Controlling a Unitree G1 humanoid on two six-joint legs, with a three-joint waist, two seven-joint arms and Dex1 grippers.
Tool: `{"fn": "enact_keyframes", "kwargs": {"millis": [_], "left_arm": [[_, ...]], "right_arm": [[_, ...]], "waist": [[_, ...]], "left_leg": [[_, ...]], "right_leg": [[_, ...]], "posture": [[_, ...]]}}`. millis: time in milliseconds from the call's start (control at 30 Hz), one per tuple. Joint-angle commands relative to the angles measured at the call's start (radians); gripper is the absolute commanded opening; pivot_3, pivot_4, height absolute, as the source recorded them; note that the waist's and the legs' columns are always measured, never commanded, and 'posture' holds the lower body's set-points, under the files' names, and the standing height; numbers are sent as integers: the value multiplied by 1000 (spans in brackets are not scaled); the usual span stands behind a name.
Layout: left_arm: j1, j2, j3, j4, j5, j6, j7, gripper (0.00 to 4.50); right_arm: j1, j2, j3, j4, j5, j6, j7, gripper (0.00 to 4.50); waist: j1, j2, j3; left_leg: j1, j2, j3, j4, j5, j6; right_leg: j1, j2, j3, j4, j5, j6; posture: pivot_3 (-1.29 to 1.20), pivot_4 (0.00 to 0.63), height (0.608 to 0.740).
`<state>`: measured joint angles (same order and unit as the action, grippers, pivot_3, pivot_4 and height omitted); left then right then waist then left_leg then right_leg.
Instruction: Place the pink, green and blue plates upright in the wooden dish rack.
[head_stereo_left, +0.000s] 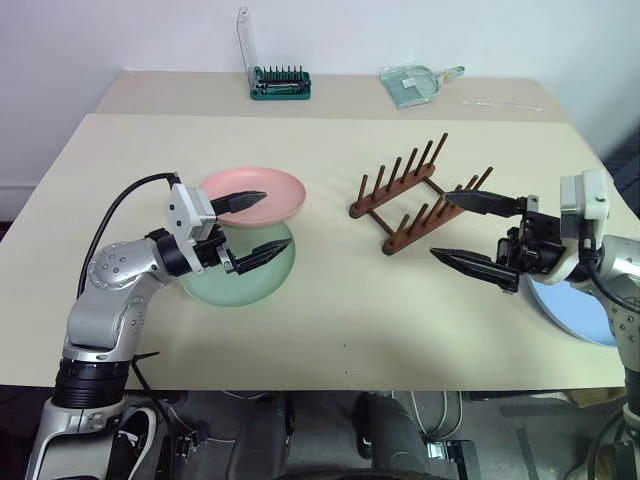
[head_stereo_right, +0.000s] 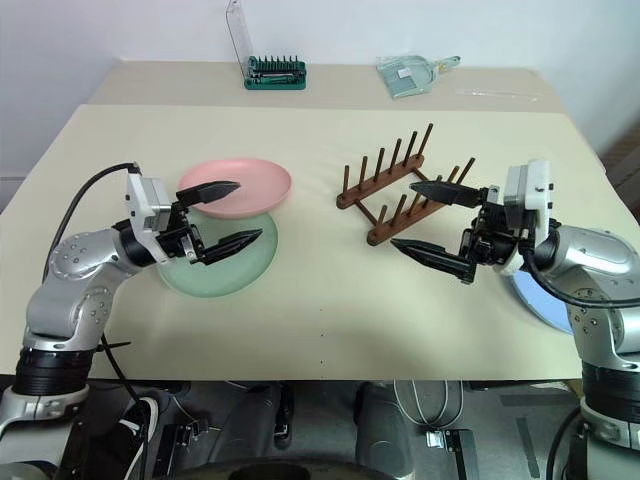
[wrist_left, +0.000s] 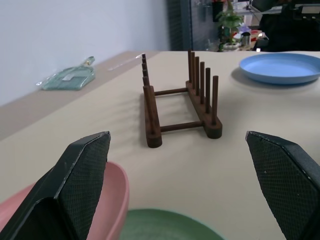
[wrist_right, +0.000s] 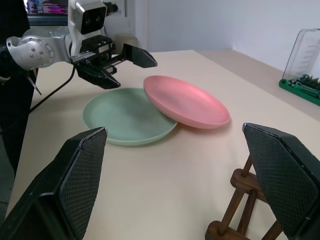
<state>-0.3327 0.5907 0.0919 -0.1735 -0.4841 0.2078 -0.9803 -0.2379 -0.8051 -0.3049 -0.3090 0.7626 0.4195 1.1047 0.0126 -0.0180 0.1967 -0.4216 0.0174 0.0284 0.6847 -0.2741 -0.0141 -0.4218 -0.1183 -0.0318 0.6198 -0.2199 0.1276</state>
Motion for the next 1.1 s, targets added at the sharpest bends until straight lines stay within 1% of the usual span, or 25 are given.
{"fn": "enact_keyframes", "kwargs": {"millis": [33, 200, 267, 367, 467, 533, 633, 700, 767, 867, 967, 1033, 1100], "left_arm": [[-26, 13, 10, 6, -3, -20, -16, 4500], [-34, 25, 12, 7, -12, 6, -33, 4500], [-48, 39, 13, 31, -12, 9, -53, 4500], [-88, 32, 9, 54, -10, 14, -44, 4500], [-96, 37, 21, 43, -15, 27, -32, 4500], [-92, 58, 29, 43, -13, 31, -45, 4500], [-101, 91, 25, 30, -31, 92, -56, 4500], [-125, 100, 14, 11, -47, 144, -49, 4500], [-150, 104, -3, 19, -37, 157, -57, 4500], [-210, 82, -33, 57, -35, 211, -53, 4500], [-259, 71, -100, 39, 24, 245, -18, 4500], [-297, 49, -147, 15, 32, 305, 13, 4500], [-350, -45, -159, 2, -30, 452, 111, 4500]], "right_arm": [[5, -2, -34, -49, 21, -2, -20, 4433], [6, 9, -29, -63, 28, -1, -46, 4433], [0, 15, -22, -68, 31, 3, -59, 4433], [-2, 19, -13, -50, 21, -6, -52, 4433], [-30, 37, 3, -46, 18, -13, -59, 4433], [-59, 58, 22, -41, 15, -21, -64, 4433], [-91, 84, 47, -26, 0, -29, -69, 4433], [-79, 84, 44, -22, -10, -40, -62, 4433], [-64, 87, 39, -27, -16, -44, -74, 4433], [-40, 86, 35, -39, -29, -53, -87, 4433], [11, 58, 9, -22, -67, -85, -66, 4433], [37, 51, -22, -13, -64, -91, -69, 4433], [63, 44, -46, -6, -78, -109, -65, 4433]], "waist": [[0, 0, 0], [0, 0, 0], [0, 0, 0], [1, 0, 0], [0, 0, 0], [-4, 0, 0], [-4, 0, 0], [3, 0, 0], [7, 0, 0], [5, 0, 0], [0, 0, 0], [1, 0, 0], [2, 0, 0]], "left_leg": [[0, 0, 0, 0, 0, 0], [0, 0, 0, 0, 0, 0], [0, 0, 0, 0, 0, 0], [0, 0, 0, 0, 0, 0], [0, 0, 0, 0, 0, 0], [0, 0, 0, 0, 0, 0], [0, 0, 0, 0, 0, 0], [0, 0, 0, 0, 0, 0], [-1, 0, -1, 0, 0, 0], [-1, 0, -1, 1, 0, 0], [-1, 0, -1, 1, 0, 0], [-1, 0, -1, 1, 0, 0], [-1, 0, 0, 1, 0, 0]], "right_leg": [[0, 0, 0, 0, 0, 0], [0, 0, 0, 0, 0, 0], [0, 0, 0, 0, 0, 0], [0, 0, 0, 0, 0, 0], [0, 0, 0, 0, 0, 0], [0, 0, 0, 0, 0, 0], [0, 0, 0, 1, 0, 0], [0, 0, 0, 0, 0, 0], [0, 0, 0, 0, 0, 0], [0, 0, 0, -1, 0, 0], [0, 0, 0, 0, 0, 0], [0, 0, 0, -1, 0, 0], [0, 0, 0, -1, 0, 0]], "posture": [[0, 150, 724], [0, 150, 724], [0, 150, 724], [0, 150, 724], [0, 150, 724], [0, 150, 724], [0, 150, 724], [0, 150, 724], [0, 150, 724], [0, 150, 724], [0, 150, 724], [0, 150, 724], [0, 150, 724]]}}
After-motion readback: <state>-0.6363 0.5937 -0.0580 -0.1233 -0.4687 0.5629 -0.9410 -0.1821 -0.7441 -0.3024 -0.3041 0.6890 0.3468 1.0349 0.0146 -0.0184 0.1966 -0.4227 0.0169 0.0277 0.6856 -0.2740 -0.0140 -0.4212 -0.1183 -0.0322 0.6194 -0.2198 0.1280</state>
